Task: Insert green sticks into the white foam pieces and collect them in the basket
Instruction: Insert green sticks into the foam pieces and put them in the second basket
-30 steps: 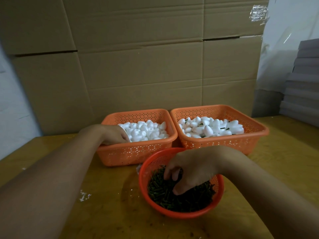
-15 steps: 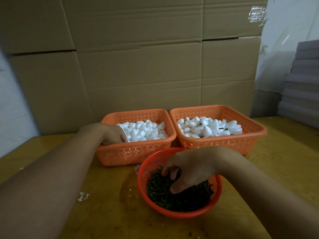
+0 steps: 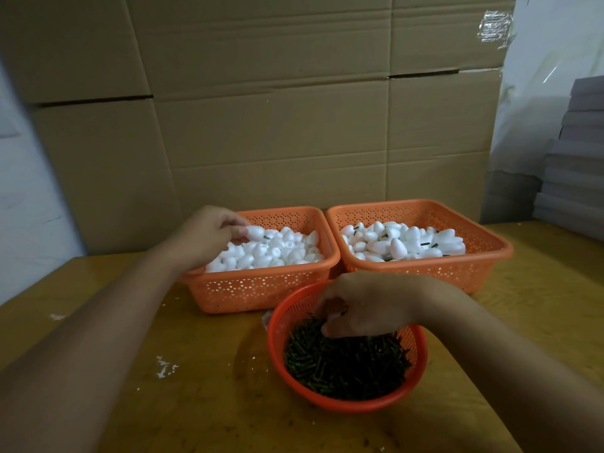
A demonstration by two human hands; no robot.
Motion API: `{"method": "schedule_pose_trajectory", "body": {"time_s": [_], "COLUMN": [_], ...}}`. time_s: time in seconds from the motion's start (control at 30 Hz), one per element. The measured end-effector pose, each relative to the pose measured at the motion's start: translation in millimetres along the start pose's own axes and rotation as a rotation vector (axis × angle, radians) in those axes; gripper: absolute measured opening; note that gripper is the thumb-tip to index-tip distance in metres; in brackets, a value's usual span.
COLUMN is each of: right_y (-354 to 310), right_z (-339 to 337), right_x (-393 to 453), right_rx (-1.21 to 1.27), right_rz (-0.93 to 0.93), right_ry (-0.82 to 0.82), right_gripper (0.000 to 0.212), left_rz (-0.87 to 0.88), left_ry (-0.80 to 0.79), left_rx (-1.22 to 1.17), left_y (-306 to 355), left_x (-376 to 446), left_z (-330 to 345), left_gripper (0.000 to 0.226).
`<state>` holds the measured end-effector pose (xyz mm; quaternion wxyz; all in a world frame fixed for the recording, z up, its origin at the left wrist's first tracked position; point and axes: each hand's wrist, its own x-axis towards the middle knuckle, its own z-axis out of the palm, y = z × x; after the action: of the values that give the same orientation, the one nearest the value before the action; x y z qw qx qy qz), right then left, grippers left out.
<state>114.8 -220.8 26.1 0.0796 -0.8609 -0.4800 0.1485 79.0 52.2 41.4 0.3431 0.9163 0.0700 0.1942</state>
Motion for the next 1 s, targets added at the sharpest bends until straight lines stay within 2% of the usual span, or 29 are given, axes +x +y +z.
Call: {"method": "schedule_pose_trajectory", "body": {"time_s": [0.1,0.2,0.3,0.37,0.47,0.6,0.77,1.0], "right_y": [2,4,5,6,5,5,3,3], "right_z": [0,1,0,-2,-4,-3,-3,-1], "right_x": [2,7,11,11,11,11,10,13], "right_rx": [0.098,0.232,0.321,0.396,0.499,0.509,0.452,0.416], "right_rz": [-0.013,0.003,0.039,0.025,-0.03,-0.071,-0.093,-0.095], "right_ry": [0.148,0.37,0.572,0.645,0.68,0.702,0.727,0.761], "right_gripper": [0.027,0.024,0.02,0.019,0.011,0.003,0.009,0.009], "left_rz": [0.177,0.324,0.322,0.311,0.301,0.292,0.275,0.369], "left_ry": [0.092,0.051,0.025,0.026,0.03,0.034,0.006,-0.05], "left_rx": [-0.121,-0.208,-0.276,-0.281,-0.313,-0.307,-0.268,-0.281], "left_y": [18,33,40,42,42,39,36,41], "left_x": [-25,-47,-57,-60,-62,-63,-63,-64], "left_z": [11,26,37,41,44,44,47,52], "left_gripper": [0.018,0.022,0.021,0.019,0.021,0.022,0.014,0.025]}}
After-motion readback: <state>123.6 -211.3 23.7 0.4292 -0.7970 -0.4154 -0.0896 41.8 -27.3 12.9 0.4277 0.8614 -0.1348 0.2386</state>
